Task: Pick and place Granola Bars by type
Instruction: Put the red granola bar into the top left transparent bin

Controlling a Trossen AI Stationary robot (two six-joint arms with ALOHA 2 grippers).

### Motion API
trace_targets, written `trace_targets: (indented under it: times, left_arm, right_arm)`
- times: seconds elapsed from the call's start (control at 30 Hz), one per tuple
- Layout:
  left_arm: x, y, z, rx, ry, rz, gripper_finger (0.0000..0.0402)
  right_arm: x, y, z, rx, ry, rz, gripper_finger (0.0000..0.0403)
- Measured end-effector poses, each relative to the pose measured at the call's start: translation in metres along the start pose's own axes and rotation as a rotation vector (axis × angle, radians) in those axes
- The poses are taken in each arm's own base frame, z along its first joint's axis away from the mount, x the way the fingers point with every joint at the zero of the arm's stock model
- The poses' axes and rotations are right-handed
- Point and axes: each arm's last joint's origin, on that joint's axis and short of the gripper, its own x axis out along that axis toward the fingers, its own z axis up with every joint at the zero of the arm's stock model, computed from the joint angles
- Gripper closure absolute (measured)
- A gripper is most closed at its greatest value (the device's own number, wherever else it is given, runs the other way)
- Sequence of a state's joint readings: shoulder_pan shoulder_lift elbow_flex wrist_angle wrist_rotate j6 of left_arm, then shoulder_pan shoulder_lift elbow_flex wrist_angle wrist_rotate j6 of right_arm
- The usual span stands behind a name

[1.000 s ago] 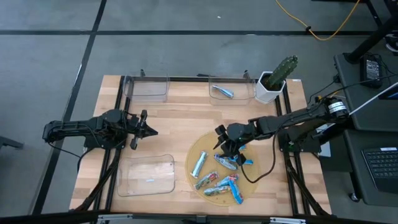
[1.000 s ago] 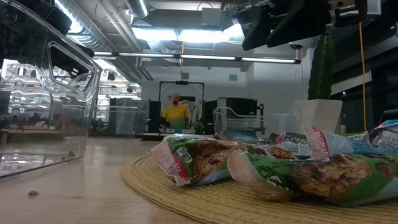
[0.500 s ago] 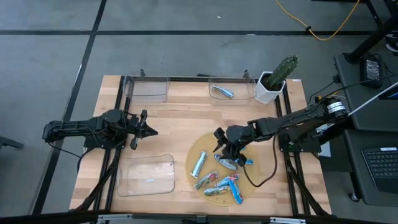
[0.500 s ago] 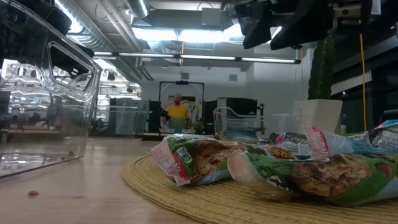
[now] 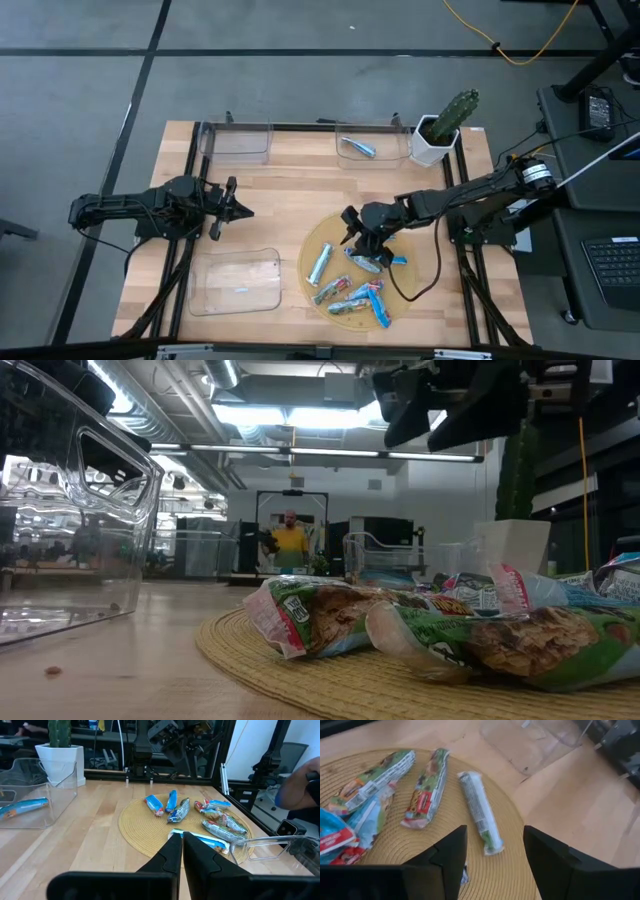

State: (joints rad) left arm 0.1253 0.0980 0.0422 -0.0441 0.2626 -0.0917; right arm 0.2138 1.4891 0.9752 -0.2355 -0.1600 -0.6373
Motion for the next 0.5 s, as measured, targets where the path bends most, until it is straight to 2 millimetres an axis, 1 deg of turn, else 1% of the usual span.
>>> trace_targets:
  times: [0.5]
  left_arm:
    - [0.0,0.0,0.0,0.0,0.0,0.0,0.0391]
  right_arm:
    - [0.0006,-0.0016,0.002,-0.005,-0.021,-0.017,0.0205]
